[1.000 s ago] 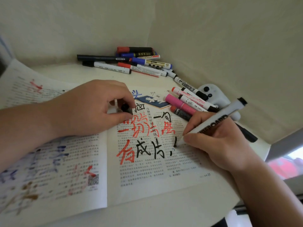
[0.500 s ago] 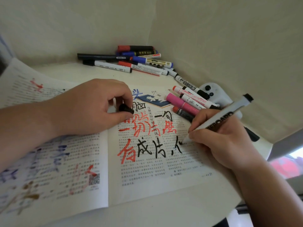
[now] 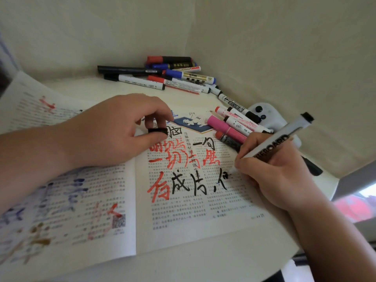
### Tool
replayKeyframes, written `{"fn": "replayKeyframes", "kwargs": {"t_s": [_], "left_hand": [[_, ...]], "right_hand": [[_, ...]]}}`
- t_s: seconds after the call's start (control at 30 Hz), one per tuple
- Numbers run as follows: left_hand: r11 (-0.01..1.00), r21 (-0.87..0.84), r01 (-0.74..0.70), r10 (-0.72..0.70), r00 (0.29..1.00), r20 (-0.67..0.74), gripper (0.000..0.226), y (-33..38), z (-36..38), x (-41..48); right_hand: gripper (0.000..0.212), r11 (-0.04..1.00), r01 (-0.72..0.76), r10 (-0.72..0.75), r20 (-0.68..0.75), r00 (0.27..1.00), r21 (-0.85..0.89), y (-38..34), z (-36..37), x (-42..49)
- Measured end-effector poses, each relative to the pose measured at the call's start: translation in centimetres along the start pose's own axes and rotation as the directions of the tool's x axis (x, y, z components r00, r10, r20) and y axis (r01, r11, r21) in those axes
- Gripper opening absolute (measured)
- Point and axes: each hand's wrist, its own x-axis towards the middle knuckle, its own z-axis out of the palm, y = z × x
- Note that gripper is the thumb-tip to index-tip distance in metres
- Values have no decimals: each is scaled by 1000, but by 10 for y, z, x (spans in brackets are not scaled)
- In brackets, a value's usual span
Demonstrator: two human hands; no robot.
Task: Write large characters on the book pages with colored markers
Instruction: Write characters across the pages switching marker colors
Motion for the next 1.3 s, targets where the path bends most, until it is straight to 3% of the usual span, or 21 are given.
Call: {"fn": "replayKeyframes", "kwargs": {"t_s": [0.17,0.33,0.47,0.57,0.73,0.87,1.23,1.3], "left_hand": [[992,-127,3,-9,999,-50,36,2,2,0],[950,-309,32,-37,999,-11,46,3,5,-2],[973,-213,88,-79,996,51,49,5,2,0],[965,-213,154,-136,986,93,51,6,-1,1],[957,-176,229,-202,966,160,46,9,-3,5],[964,-153,218,-194,969,152,34,8,-5,6],[970,-146,194,-172,973,153,25,3,-4,6],[972,-143,186,-165,975,145,23,2,-4,6]], "right_hand": [[7,997,6,-15,107,994,81,-4,-2,-4],[8,994,79,-80,-15,997,-69,3,2,-3],[12,975,110,-105,-37,994,192,-4,-3,2],[22,937,126,-164,91,982,324,-35,-4,19],[15,978,138,-190,387,902,158,-88,9,73],[10,973,212,-155,429,890,-87,-88,34,97],[6,943,283,-192,408,893,-175,-64,50,94],[18,930,309,-202,430,880,-197,-66,49,94]]}}
